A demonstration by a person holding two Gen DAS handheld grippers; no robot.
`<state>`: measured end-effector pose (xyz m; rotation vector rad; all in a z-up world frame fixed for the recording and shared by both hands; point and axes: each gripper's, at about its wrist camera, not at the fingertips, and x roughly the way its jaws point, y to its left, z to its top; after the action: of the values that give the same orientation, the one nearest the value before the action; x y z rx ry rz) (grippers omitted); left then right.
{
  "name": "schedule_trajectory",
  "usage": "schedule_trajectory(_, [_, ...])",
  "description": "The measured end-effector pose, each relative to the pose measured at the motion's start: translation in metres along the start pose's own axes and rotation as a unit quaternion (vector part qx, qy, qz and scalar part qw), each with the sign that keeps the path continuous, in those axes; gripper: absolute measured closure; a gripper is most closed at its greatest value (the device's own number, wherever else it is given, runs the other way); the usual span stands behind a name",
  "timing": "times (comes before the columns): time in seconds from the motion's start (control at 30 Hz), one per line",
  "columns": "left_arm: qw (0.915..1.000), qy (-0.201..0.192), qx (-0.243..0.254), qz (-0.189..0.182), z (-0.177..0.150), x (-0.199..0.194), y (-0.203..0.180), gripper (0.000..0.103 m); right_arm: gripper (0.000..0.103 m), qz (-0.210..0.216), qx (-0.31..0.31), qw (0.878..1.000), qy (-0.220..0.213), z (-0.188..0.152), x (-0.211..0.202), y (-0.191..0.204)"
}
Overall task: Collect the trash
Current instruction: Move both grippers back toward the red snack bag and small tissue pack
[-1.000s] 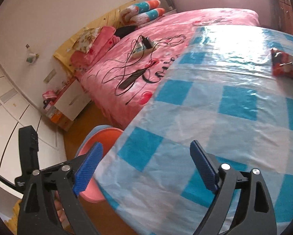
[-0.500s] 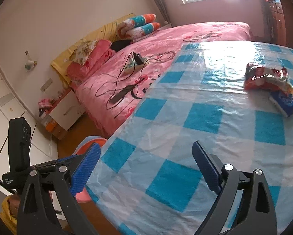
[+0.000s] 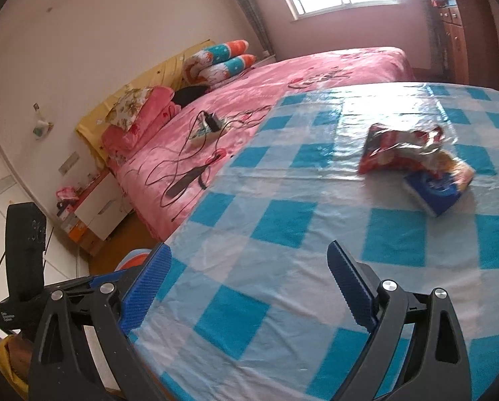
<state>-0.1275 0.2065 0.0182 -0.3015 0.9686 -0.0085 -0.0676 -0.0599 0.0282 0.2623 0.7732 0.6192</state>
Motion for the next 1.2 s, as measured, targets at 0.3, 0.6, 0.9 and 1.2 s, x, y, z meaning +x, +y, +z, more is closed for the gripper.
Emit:
schedule_trajectory(0.3, [0.9995,0.007,0.029,-0.003,0.002,0.008,-0.034,0.026,0.010,-0.009,0.022,1.000,-0.012,0.004,-0.015,-0.029])
schedule_trajectory(0.6, [0.9981,0.006,0.060,-0.011,0.011,0.013,-0.072,0.025,0.010,-0.025,0.062,0.997,-0.031,0.010,-0.035,-0.070])
schedule_trajectory(0.9, [0.9943,-0.001,0.098,-0.043,0.036,0.031,-0.134,0.025,0.010,-0.060,0.113,0.990,-0.057,0.018,-0.059,-0.127])
schedule_trajectory(1.2, [0.9912,0.042,0.068,-0.106,0.074,0.079,-0.192,0.022,0.010,-0.098,0.161,0.980,-0.065,0.021,-0.071,-0.179])
